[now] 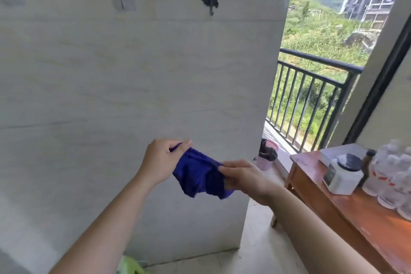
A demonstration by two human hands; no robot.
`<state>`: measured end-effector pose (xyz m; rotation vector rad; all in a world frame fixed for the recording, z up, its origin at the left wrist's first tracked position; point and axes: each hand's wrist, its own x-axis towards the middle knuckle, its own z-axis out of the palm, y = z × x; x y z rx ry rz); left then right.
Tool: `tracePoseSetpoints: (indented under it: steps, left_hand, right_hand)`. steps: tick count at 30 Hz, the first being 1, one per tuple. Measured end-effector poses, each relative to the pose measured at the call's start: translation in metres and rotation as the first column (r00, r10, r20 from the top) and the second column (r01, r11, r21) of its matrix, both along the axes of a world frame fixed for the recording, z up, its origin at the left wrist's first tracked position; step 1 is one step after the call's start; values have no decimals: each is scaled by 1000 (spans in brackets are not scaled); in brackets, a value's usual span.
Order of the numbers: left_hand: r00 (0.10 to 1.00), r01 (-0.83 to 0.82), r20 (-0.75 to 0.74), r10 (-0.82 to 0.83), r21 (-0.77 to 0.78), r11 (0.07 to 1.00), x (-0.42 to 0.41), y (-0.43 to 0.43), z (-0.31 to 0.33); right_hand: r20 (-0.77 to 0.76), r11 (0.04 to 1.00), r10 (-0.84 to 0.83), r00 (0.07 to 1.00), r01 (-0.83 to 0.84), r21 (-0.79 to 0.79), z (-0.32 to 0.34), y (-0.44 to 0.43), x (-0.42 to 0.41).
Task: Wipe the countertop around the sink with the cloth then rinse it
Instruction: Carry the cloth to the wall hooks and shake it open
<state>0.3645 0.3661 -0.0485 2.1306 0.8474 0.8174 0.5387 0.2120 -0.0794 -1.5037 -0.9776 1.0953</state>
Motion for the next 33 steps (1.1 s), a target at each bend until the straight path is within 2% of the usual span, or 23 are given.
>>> tracePoseSetpoints:
  steps: [1,2,3,4,5,6,7,8,9,10,12,13,14,15,16,18,19,21,24,27,30,33]
  left_hand:
    - [1000,-15,20,14,32,999,3,5,3]
    - [999,-24,28,22,81,996,8,9,7]
    - [999,-33,40,28,132,991,12,12,11]
    - [998,-39,62,30,150,988,18,16,13]
    - [995,-50,92,37,136,989,24,25,15]
    - [992,-63,113,52,95,993,28,36,16]
    - [991,-60,118,55,42,997,34,50,20]
    - [992,-64,110,65,-12,998,39,63,25]
    - [993,-69,95,73,-43,997,43,73,29]
    - [994,-73,74,76,-53,996,49,84,34]
    - [997,-78,-7,78,12,997,63,97,39]
    - [996,-74,-38,76,59,996,68,101,39]
    - [996,-81,-28,83,63,995,72,104,38]
    - [996,-87,12,87,24,996,74,110,38]
    - [993,-98,58,100,-28,995,74,117,39]
    - [988,-108,107,116,-80,991,69,134,43]
    - [987,-103,113,112,-87,991,66,141,46]
    - [990,-98,99,104,-61,993,60,152,52]
    - [993,-93,72,94,-8,996,56,162,56]
    - [995,-19,95,27,-87,996,53,168,60]
    - [996,2,92,9,-123,992,54,172,64]
    - [991,45,133,-16,-217,975,57,174,71]
  right_hand:
    - [246,996,64,967,-47,-74,-5,11,5]
    - [509,990,112,854,-54,-127,-12,25,11]
    - [688,992,107,718,-32,-121,-15,37,17]
    - [764,999,35,644,0,-46,-16,47,22]
    - [764,994,-100,637,28,107,-13,56,26]
    - [652,957,-245,717,72,280,-7,62,29]
    - [440,916,-291,849,115,384,1,69,35]
    - [203,914,-217,955,125,386,7,78,42]
    - [70,945,-97,993,70,319,9,86,49]
    - [120,979,3,993,-28,203,6,100,59]
    - [396,985,168,903,-166,-40,-2,121,70]
    - [480,985,169,861,-161,-58,-6,131,74]
    - [498,992,108,861,-124,-1,-5,139,76]
    - [453,994,22,891,-68,86,-5,148,78]
    - [335,986,-44,941,-13,168,-2,154,77]
    - [73,973,-47,996,29,230,0,165,73]
    - [43,975,-29,999,19,219,2,170,71]
    - [115,988,8,993,-26,150,8,176,68]
    - [286,994,-50,957,20,107,20,179,62]
    - [405,981,-150,902,84,177,28,173,52]
    - [530,969,-168,831,41,243,26,165,50]
    - [499,952,-218,839,72,296,25,161,50]
